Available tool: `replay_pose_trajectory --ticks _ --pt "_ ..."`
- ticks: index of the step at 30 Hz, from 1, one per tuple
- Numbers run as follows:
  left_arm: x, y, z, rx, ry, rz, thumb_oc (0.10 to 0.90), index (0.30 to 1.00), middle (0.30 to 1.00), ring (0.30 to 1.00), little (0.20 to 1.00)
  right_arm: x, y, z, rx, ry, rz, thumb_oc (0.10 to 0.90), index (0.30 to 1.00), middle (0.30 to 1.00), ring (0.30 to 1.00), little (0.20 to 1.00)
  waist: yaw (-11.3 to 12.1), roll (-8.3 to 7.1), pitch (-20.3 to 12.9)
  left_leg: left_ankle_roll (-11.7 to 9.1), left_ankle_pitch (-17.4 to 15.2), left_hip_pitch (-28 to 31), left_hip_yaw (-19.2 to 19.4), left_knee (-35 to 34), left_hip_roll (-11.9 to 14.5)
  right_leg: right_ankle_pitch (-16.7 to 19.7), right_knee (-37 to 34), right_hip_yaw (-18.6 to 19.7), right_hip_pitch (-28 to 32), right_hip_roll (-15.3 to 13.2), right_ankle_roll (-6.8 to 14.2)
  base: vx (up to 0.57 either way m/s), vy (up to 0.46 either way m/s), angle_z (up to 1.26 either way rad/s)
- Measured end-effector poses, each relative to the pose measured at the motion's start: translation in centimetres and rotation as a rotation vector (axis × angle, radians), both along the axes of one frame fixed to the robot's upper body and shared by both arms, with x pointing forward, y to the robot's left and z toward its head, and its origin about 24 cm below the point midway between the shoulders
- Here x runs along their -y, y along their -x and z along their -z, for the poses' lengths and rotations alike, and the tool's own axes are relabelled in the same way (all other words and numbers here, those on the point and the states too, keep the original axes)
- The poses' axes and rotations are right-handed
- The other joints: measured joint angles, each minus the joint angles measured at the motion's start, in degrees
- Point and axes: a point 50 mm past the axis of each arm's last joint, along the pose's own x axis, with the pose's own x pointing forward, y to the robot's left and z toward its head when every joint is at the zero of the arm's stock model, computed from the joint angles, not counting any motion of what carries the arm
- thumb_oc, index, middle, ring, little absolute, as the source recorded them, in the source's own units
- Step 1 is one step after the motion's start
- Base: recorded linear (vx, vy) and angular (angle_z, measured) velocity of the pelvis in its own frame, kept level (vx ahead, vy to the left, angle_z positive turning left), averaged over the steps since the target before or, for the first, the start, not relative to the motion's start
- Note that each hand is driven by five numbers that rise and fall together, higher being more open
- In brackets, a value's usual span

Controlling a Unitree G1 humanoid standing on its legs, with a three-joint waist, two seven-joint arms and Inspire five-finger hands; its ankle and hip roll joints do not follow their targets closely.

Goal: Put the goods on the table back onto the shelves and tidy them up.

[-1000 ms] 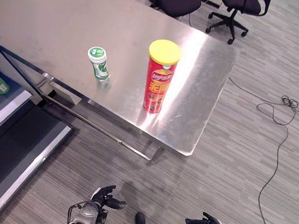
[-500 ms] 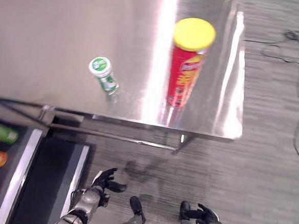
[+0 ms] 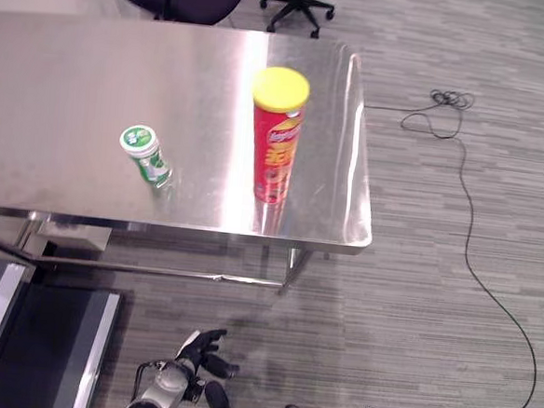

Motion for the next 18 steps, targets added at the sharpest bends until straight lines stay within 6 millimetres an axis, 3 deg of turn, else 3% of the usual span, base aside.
replay_pose_trajectory --ticks 3,5,7,8,10,13,15,16,18 --pt "-1.9 0.3 0.0 -0.003 0.009 -0.141 0.8 0.9 0.9 0.9 0.9 -0.2 -0.5 -0.1 0.018 -0.003 -0.006 0.8 0.9 0.9 0.9 0.9 1.32 -2.53 0.81 0.0 -0.01 -0.62 -0.82 5.11 2.05 0.2 0.41 0.18 0.74 0.52 -0.28 -0.03 -0.05 -0.05" --pt "-3.1 1.2 0.2 -0.021 0.01 -0.218 0.8 0.9 0.9 0.9 0.9 0.0 -1.0 -0.3 0.04 0.002 -0.004 0.8 0.9 0.9 0.9 0.9 1.14 -3.32 0.8 -0.02 -0.03 -1.22 -1.14 7.77 3.34 0.37 0.5 0.19 1.25 1.05 -0.54 -0.01 -0.06 -0.1" --pt "-4.6 2.5 0.4 -0.015 0.075 -0.434 0.8 0.9 0.9 0.9 0.9 0.0 -2.3 -0.7 0.114 -0.01 0.03 0.8 0.9 0.9 0.9 0.9 1.26 -4.75 1.28 -0.12 -0.04 -2.19 -3.45 11.82 5.85 1.16 0.85 1.56 1.79 1.96 -1.67 -0.03 -0.027 -0.33" --pt "-5.3 3.3 0.5 -0.013 0.108 -0.544 0.8 0.9 0.9 0.9 0.9 0.0 -3.1 -1.1 0.163 -0.02 0.054 0.8 0.9 0.9 0.9 0.9 1.22 -5.41 1.5 -0.49 0.24 -2.15 -4.21 13.15 7.41 1.37 1.15 1.77 1.88 2.66 -1.96 -0.03 0.015 -0.38" --pt "-5.6 3.8 0.6 -0.015 0.125 -0.615 0.8 0.9 0.9 0.9 0.9 0.0 -3.8 -1.4 0.196 -0.02 0.054 0.8 0.9 0.9 0.9 0.9 1.32 -6.33 1.59 -1.81 1.07 -2.34 -6.08 14.56 8.0 1.65 1.82 1.86 1.71 2.84 -2.37 0.01 0.048 -0.3" --pt "-4.1 2.9 0.7 0.012 0.188 -0.669 0.8 0.9 0.9 0.9 0.9 1.7 -4.6 -2.2 0.261 0.017 0.129 0.8 0.9 0.9 0.9 0.9 0.91 -5.7 1.73 -5.55 3.19 -0.95 -14.03 8.01 6.58 1.83 2.35 2.4 -0.1 2.9 -2.67 0.03 0.154 -0.13" --pt "-3.2 2.9 0.7 0.032 0.236 -0.708 0.8 0.9 0.9 0.9 0.9 3.6 -4.9 -3.9 0.393 0.041 0.231 0.8 0.9 0.9 0.9 0.9 0.78 -4.0 1.68 -5.02 2.6 1.37 -12.21 2.76 6.03 2.03 1.65 1.83 -0.16 2.93 -2.95 0.06 0.15 -0.02" --pt "-3.1 3.4 0.9 0.026 0.246 -0.738 0.8 0.9 0.9 0.9 0.9 4.7 -5.1 -5.0 0.451 0.083 0.243 0.8 0.9 0.9 0.9 0.9 0.36 -2.89 1.61 -5.87 1.99 2.57 -11.46 0.67 5.72 2.24 1.08 1.84 0.23 2.98 -3.28 0.06 0.131 -0.05" --pt "-3.4 3.7 1.0 0.02 0.234 -0.752 0.8 0.9 0.9 0.9 0.9 6.1 -5.6 -6.1 0.499 0.145 0.247 0.8 0.9 0.9 0.9 0.9 -0.17 -2.4 1.52 -6.24 1.69 3.37 -11.54 -0.86 4.84 2.4 0.74 1.91 0.41 2.52 -3.2 0.06 0.176 -0.01"
